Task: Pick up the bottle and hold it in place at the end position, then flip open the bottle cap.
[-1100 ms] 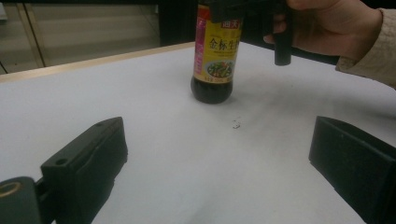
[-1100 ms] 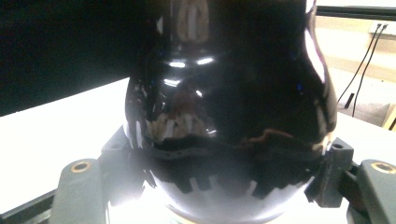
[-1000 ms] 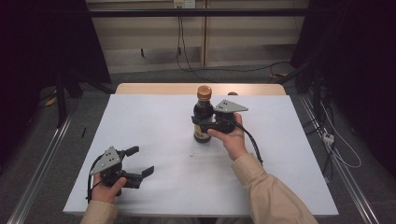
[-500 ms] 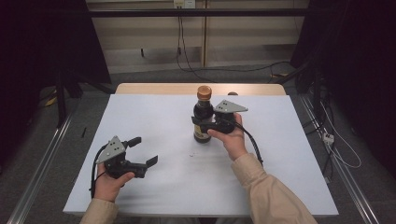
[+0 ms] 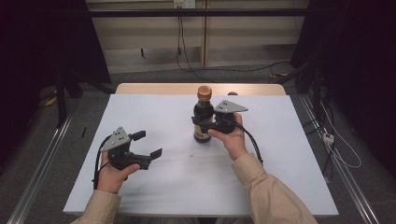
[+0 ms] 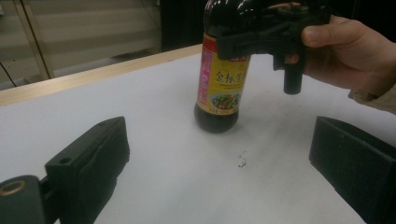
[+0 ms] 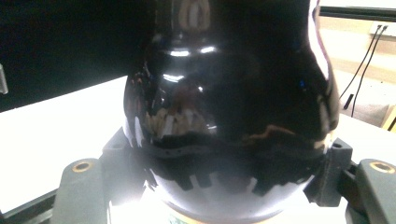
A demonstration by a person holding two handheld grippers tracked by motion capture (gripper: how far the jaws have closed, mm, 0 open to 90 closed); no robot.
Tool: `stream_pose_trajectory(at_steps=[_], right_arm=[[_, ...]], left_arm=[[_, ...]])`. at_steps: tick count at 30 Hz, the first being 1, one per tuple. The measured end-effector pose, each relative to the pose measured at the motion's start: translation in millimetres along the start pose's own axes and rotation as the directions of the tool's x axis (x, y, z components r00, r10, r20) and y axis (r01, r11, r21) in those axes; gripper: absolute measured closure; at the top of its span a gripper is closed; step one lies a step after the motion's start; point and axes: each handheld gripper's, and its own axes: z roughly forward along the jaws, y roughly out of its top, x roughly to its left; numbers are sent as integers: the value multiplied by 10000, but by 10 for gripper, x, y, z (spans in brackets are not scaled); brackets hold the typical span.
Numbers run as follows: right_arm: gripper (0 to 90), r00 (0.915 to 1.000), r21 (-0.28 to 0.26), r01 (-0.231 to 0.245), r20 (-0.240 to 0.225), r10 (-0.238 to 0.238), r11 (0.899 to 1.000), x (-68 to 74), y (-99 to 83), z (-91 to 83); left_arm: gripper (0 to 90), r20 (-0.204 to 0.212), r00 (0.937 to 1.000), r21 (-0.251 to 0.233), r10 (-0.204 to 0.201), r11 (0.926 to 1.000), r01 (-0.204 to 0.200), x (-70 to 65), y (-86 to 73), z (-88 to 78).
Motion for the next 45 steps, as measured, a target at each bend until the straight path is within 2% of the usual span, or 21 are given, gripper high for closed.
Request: stream_pose_trajectory(at_steps=[4, 12, 18, 22, 25, 27, 29, 31, 33, 37, 39, 43, 45], right_arm=[[285, 10000, 79, 13, -28, -12, 10000, -6, 7, 0], [285, 10000, 77, 30, -51, -30, 10000, -9, 6, 1], [286, 10000, 46, 33, -72, -33, 10000, -10, 1, 2], [286, 10000, 58, 24, -84, -24, 10000, -11, 1, 1], [287, 10000, 75, -3, -74, 3, 10000, -12, 0, 0], [287, 10000, 73, 19, -78, -19, 10000, -12, 0, 1], [286, 10000, 80, 12, -84, -11, 10000, -12, 0, 1], [287, 10000, 105, -2, -79, 3, 9999, -12, 1, 0], [287, 10000, 86, -20, -92, 21, 10000, -13, -1, 2], [288, 9999, 109, -7, -106, 8, 9999, -14, -1, -1], [288, 10000, 129, -1, -97, 2, 9999, -13, 0, -3], [288, 10000, 140, -4, -86, 5, 9999, -13, 1, -1], [288, 10000, 145, 4, -93, -2, 9999, -13, 0, -2]], left_arm=[[40, -198, 9998, 67, -22, 10000, 23, -8, 44, 28], [32, -56, 9999, 143, 93, 9999, -92, -24, 171, 88], [31, 35, 9999, 231, -119, 9997, 118, 15, 218, 194], [36, 23, 10000, 429, 35, 9991, -35, 14, 253, 261], [53, 412, 9991, 483, 140, 9987, -160, 6, 289, 304], [96, 596, 9980, 552, 198, 9982, -231, -1, 325, 334], [153, 947, 9955, 558, -19, 9984, -34, 5, 361, 360], [208, 894, 9960, 530, -41, 9986, -6, 1, 403, 380], [264, 1036, 9946, 546, -2, 9985, -54, 3, 447, 407], [379, 1084, 9935, 738, 348, 9963, -430, -24, 535, 462], [402, 990, 9940, 776, 465, 9955, -543, -37, 581, 484], [454, 1324, 9889, 782, 672, 9939, -780, -56, 661, 533], [464, 1332, 9879, 872, 793, 9920, -914, -61, 696, 557]])
